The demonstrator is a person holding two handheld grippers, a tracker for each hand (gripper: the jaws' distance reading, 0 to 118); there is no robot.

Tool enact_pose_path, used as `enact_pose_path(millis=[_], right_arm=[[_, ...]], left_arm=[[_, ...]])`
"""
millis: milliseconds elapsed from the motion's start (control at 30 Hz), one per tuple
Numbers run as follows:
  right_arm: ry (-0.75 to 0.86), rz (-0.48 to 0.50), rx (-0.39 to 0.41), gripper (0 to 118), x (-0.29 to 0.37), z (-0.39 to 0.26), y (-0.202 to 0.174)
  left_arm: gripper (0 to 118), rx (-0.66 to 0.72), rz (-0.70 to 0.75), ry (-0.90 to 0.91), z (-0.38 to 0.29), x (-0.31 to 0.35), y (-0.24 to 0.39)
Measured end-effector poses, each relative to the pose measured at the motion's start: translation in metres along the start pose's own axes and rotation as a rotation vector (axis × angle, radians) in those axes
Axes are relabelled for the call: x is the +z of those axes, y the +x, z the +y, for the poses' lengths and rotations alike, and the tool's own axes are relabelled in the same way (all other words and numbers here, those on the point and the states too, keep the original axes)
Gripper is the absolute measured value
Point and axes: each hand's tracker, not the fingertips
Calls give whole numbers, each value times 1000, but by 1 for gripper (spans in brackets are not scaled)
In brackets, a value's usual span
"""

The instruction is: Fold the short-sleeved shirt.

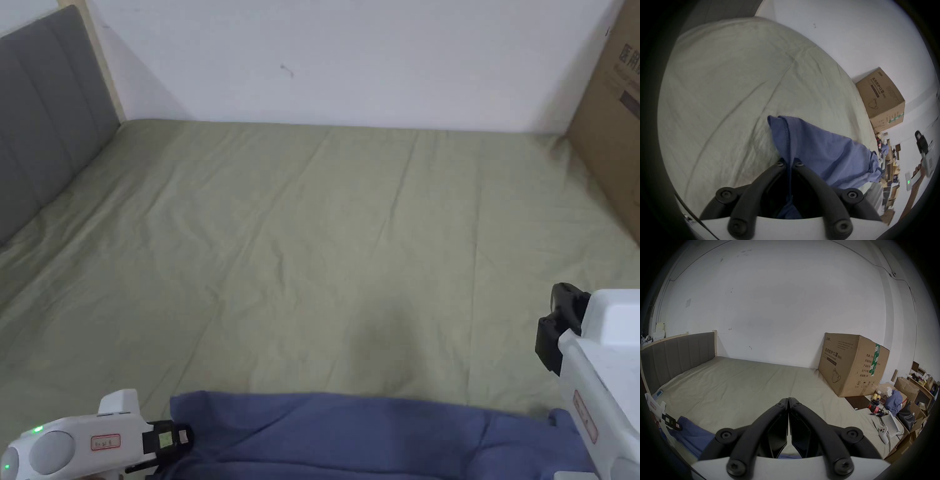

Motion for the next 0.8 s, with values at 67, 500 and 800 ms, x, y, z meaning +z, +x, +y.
enact_pose_path(millis=[67, 500, 800], right_arm=[[7, -3, -1, 0, 1, 3, 3], [57, 24, -34, 0, 12, 12, 11], [56, 35, -57, 0, 19, 6, 23]], left_arm=[[2, -6, -5, 22, 6, 17, 1], [1, -48, 168, 108, 26, 101, -9], [1, -183, 128, 49, 13, 89, 125]])
